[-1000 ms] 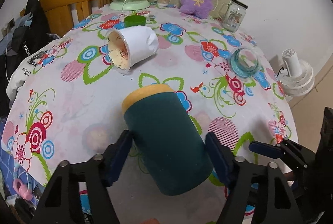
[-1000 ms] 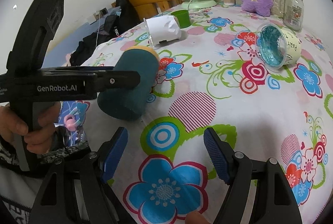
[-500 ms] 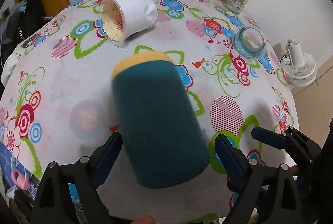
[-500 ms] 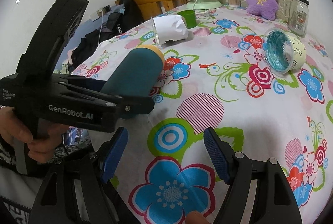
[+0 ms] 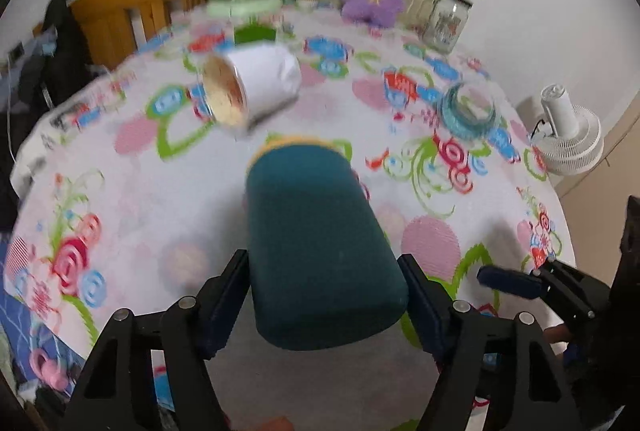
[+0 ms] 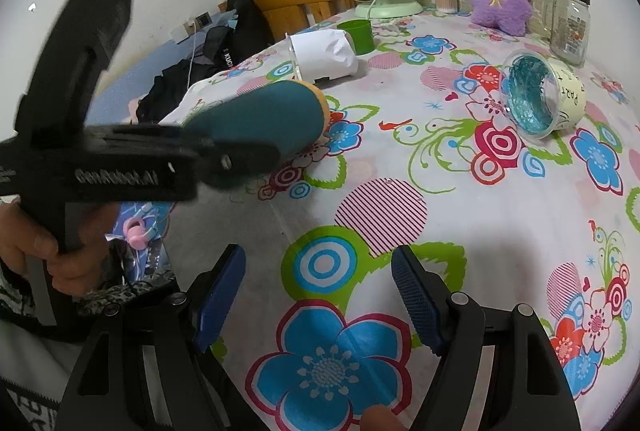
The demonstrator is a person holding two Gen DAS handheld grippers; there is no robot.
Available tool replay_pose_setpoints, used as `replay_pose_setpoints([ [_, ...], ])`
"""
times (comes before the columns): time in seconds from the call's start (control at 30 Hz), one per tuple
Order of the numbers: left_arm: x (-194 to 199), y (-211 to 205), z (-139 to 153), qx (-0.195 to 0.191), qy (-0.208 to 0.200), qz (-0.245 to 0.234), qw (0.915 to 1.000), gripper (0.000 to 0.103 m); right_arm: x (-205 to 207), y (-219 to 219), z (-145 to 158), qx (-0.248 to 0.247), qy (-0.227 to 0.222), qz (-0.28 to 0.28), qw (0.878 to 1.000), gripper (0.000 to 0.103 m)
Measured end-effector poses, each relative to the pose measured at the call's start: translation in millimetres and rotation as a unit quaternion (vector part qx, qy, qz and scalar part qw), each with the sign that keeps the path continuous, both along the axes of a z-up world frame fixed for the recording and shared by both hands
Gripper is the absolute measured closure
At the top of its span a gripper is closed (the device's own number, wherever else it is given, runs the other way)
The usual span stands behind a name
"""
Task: Flip cup upside down
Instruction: 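Rotate the teal cup with the left gripper so the yellow rim faces down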
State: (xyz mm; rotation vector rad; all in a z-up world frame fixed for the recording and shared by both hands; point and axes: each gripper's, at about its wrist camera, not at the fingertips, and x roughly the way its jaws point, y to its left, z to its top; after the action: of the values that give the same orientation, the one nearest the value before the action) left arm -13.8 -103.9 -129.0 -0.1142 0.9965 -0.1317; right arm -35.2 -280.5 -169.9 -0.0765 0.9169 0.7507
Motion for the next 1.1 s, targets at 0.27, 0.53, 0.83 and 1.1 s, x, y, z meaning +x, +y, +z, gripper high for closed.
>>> replay_pose_setpoints([
  [0.27, -7.6, 6.8, 30.0, 0.011, -0.073, 0.001, 0.9973, 0.034, -1.5, 8.3, 4.0, 0.0, -0.005, 0.009, 1.0, 0.025],
  [0.53, -9.4, 16.1, 42.8, -0.001, -0.095, 0.005, 0.9954, 0.036, -3.2, 18.8, 6.6, -0.003, -0.007, 0.017, 1.0, 0.025],
  [0.83, -12.1, 25.9, 63.3, -0.005, -0.115, 0.014, 0.9933, 0.037, -5.8, 26.7, 16.7, -0.003, -0.023, 0.021, 1.0, 0.025],
  [1.1, -14.0, 28.7, 69.1, -0.005, -0.115, 0.014, 0.9933, 0.037, -2.9, 33.7, 23.1, 0.001, -0.032, 0.022, 0.999, 0.025],
])
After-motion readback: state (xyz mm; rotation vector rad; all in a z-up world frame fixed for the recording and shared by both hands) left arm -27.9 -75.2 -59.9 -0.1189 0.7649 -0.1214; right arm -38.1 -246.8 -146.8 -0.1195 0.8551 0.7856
